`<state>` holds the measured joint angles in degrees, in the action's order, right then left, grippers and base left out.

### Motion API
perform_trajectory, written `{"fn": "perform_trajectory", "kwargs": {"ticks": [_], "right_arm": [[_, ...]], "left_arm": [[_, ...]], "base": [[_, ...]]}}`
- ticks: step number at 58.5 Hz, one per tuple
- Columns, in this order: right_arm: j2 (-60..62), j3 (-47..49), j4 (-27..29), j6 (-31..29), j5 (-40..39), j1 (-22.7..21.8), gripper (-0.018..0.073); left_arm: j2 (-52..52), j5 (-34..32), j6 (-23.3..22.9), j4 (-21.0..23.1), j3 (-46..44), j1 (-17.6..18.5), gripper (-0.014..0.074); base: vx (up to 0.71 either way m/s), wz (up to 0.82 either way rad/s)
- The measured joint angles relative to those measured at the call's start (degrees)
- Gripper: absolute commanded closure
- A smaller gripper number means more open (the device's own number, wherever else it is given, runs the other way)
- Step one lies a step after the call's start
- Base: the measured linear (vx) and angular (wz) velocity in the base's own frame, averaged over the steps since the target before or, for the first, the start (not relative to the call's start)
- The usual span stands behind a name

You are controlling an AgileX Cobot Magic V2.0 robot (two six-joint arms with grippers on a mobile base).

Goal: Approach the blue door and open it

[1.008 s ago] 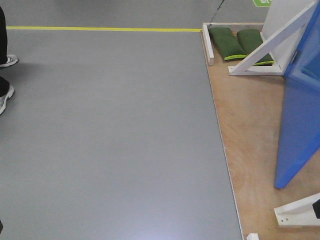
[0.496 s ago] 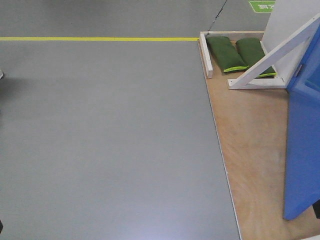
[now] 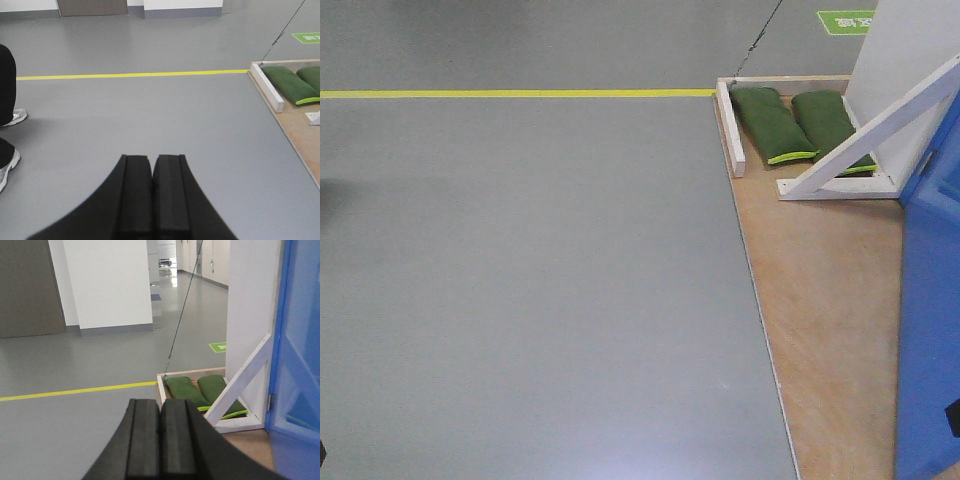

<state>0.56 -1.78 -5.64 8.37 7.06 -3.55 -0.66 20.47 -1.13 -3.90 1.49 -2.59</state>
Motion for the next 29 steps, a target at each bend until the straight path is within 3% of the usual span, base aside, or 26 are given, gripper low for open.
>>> {"fn": "perform_trajectory", "kwargs": {"ticks": [29], "right_arm": [[0.0, 0.0, 0.0, 0.0, 0.0, 0.0, 0.0551]], "left_arm": [[0.0, 0.0, 0.0, 0.0, 0.0, 0.0, 0.0524]], "base": [[0.13, -0.01]]}}
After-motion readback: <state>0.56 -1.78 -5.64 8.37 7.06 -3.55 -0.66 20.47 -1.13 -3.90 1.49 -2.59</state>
